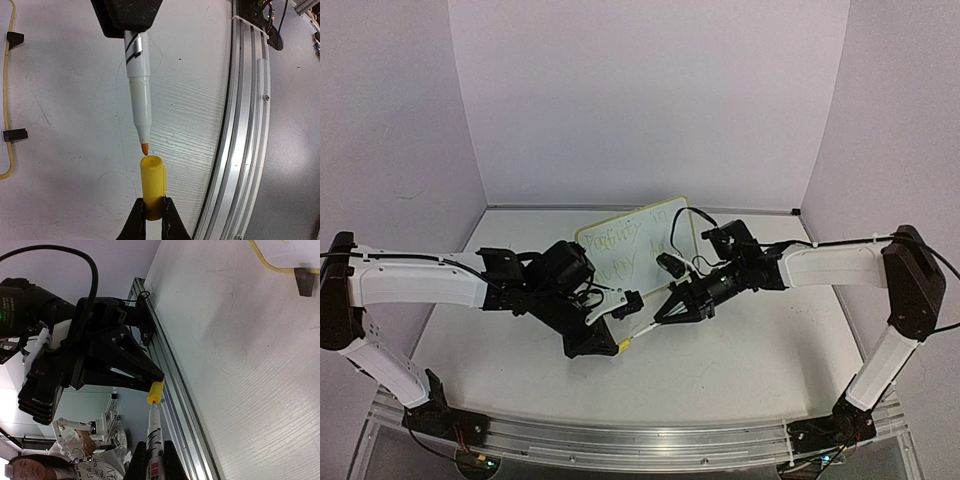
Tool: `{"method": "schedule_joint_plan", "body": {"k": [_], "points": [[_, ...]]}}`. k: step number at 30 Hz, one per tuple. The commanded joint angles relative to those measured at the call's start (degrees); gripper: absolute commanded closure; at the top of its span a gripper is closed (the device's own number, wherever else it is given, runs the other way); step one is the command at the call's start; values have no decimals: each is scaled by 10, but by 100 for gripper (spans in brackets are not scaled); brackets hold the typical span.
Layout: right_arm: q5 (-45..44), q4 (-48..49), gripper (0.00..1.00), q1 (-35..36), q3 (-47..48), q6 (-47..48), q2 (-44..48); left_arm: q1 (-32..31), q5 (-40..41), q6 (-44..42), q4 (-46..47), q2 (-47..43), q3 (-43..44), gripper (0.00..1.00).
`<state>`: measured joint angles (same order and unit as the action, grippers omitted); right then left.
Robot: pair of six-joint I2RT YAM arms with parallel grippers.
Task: Write a sentence on the whiteboard
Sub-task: Insert the whiteboard marker without the cap into the whiteboard marker.
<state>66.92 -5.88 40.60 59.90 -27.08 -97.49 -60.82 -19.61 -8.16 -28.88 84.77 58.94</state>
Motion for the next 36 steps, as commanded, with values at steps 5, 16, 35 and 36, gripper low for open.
{"method": "schedule_joint_plan", "body": {"k": [5,16,35,36], "points": [[13,-1,100,4,26,12,-14,-3,-11,-12,18,6,26,100],[28,-4,100,9,34,13,-21,-4,-14,-12,16,15,26,100],[6,-18,100,10,38,26,-10,-3,-18,-7,25,7,16,100],[4,-18,100,9,39,25,-6,-3,-18,-7,24,6,14,100]]}}
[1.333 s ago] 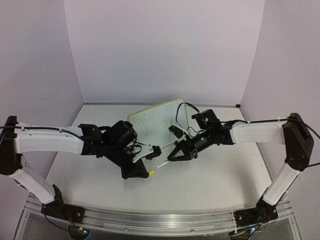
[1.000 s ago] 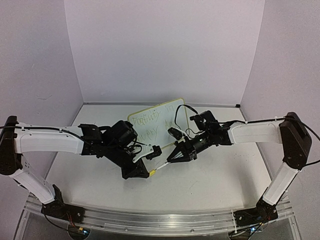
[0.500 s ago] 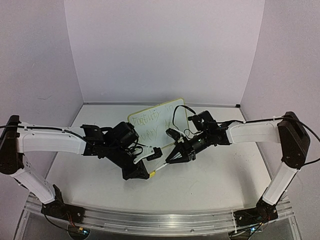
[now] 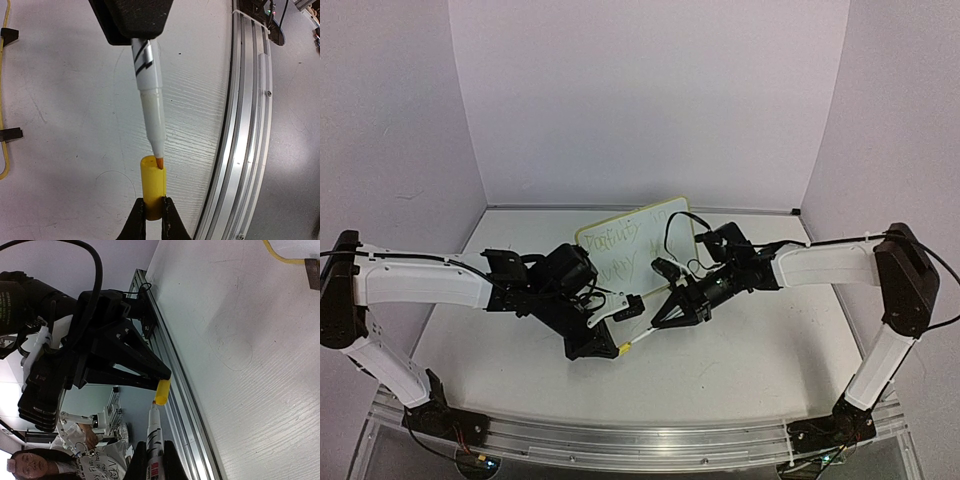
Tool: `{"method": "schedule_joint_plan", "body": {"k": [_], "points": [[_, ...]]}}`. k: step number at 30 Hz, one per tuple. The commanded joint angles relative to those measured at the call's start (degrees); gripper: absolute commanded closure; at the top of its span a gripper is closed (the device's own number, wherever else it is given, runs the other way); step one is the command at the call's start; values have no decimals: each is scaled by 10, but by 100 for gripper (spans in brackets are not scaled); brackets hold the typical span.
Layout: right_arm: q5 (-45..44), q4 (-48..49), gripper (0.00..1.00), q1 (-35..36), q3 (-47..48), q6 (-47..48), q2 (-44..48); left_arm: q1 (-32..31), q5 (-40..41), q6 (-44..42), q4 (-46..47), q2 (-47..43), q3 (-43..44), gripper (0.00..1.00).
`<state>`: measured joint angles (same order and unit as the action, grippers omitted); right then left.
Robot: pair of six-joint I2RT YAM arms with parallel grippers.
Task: Write a sentence on the whiteboard
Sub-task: Insert the whiteboard marker without the cap into the whiteboard marker.
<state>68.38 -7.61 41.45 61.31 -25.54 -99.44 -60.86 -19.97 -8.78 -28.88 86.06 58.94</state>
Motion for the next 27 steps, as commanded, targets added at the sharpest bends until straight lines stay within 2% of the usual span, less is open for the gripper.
{"method": "schedule_joint_plan", "body": {"k": [1,27], "points": [[-12,-2,100,-1,26,9,17,-3,-14,-1,24,-8,14,100],[-10,-11,100,-10,-4,10,29,-2,-3,4,23,-11,10,100]]}}
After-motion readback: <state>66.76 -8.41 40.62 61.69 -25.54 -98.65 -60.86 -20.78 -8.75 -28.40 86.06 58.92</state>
